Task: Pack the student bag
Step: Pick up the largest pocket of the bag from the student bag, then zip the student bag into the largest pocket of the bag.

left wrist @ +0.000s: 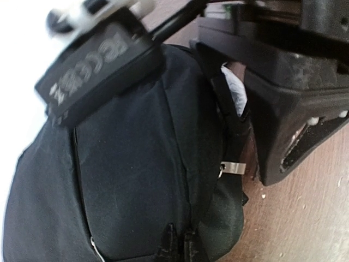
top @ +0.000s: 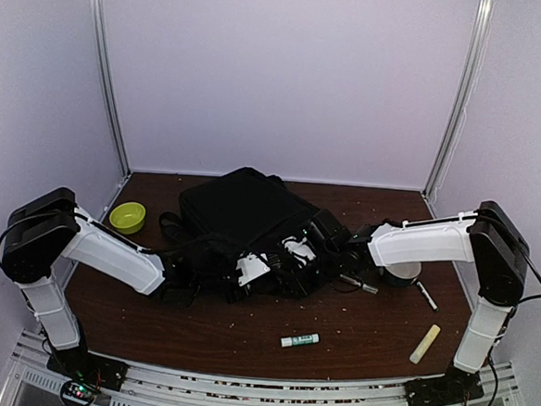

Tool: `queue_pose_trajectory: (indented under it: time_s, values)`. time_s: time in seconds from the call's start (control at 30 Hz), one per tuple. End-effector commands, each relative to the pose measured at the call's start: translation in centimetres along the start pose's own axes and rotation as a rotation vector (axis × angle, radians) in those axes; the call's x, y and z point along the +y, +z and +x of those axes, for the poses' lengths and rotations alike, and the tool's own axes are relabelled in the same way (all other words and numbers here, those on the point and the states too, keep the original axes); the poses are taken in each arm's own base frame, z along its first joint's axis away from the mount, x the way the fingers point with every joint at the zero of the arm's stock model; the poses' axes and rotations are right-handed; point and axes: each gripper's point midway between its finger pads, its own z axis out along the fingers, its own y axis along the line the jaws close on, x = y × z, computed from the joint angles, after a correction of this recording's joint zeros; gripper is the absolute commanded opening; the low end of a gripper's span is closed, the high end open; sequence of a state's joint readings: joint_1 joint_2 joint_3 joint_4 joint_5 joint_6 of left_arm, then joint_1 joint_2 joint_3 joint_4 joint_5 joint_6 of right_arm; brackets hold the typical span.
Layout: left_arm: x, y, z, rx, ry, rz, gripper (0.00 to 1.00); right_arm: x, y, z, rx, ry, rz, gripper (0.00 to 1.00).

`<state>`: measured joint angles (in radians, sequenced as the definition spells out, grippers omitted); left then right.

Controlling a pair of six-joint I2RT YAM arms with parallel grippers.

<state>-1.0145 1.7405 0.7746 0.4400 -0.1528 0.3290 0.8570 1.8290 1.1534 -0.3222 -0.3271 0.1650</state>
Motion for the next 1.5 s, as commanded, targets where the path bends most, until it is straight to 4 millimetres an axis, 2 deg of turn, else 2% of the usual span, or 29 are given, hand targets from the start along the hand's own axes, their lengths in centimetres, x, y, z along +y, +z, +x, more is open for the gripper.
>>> queue_pose_trajectory:
  time_s: [0.0, 0.2, 0.53, 0.67, 0.77, 0.9, 0.97, 1.13, 1.47]
  values:
    - [1.3, -0.6, -3.5, -0.112, -0.172, -0.002, 0.0, -1.3, -1.2, -1.4, -0.062, 0.034, 0.074, 0.5]
    - [1.7, -1.2, -5.5, -0.2, -0.351, 0.066, 0.0, -1.6, -1.1, -1.9, -0.08, 0.025, 0.091, 0.49]
    - [1.2, -0.8, -5.8, -0.201, -0.387, 0.106, 0.0, 0.5, -0.6, -2.2, -0.099, 0.01, -0.036, 0.48]
    - [0.8, -0.7, -6.5, -0.222, -0.427, 0.142, 0.0, -0.5, -0.1, -2.5, -0.1, 0.038, 0.024, 0.47]
    - [0.9, -0.8, -7.0, -0.232, -0.439, 0.151, 0.0, -1.2, 0.8, -2.5, -0.105, 0.053, 0.047, 0.39]
    - [1.0, -0.8, -7.0, -0.222, -0.442, 0.148, 0.0, -1.2, 1.2, -2.8, -0.133, 0.062, 0.04, 0.14]
    - [1.0, -0.8, -6.7, -0.213, -0.442, 0.142, 0.0, -1.2, 0.7, -3.0, -0.143, 0.054, 0.045, 0.08]
    - [0.9, -0.4, -5.9, -0.183, -0.427, 0.13, 0.0, -1.2, -1.2, -2.5, -0.145, 0.025, 0.039, 0.0]
    - [0.3, 0.2, -4.2, -0.118, -0.384, 0.127, 0.0, -1.5, -3.0, -0.4, -0.078, -0.007, -0.018, 0.0]
